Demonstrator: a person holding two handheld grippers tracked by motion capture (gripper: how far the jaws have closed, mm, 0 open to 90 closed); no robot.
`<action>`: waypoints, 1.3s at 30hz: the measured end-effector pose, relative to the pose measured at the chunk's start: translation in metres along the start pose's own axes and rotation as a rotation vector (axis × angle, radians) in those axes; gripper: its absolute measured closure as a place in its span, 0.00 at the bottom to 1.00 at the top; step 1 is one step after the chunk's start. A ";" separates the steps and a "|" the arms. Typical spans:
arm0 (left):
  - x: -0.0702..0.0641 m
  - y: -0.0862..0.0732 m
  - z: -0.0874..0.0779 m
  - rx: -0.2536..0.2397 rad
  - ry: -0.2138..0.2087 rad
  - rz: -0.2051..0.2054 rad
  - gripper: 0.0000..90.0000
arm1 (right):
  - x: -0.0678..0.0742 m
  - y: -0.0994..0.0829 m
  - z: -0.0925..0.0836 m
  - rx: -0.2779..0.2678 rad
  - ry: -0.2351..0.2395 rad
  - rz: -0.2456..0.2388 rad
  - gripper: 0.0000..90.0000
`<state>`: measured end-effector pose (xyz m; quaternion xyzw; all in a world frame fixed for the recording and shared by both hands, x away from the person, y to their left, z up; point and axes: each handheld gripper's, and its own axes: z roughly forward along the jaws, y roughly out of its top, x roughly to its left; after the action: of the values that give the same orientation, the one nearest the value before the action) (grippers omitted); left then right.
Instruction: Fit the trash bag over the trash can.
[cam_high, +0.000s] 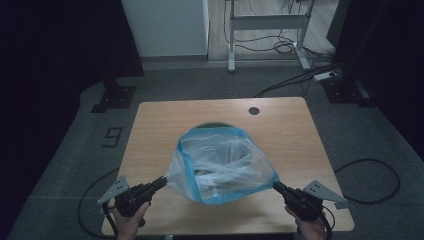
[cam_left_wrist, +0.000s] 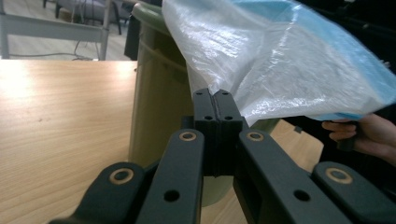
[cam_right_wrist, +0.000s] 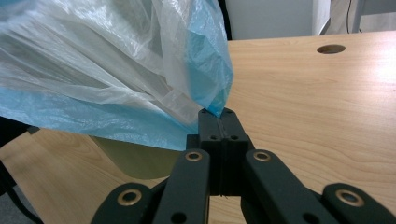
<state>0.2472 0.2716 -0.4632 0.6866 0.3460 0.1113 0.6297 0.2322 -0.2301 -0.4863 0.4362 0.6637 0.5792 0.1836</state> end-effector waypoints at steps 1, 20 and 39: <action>0.000 0.001 0.002 0.011 0.012 0.002 0.99 | 0.000 -0.001 0.002 0.006 -0.002 -0.004 0.99; -0.013 0.039 0.016 0.037 0.130 0.002 0.65 | 0.005 0.004 0.016 0.024 -0.051 -0.053 0.99; -0.059 0.092 0.035 0.067 0.128 0.079 0.28 | 0.009 0.011 0.011 -0.001 -0.072 -0.083 0.99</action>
<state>0.2550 0.2108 -0.3665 0.7119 0.3616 0.1681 0.5781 0.2399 -0.2169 -0.4768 0.4287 0.6741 0.5551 0.2316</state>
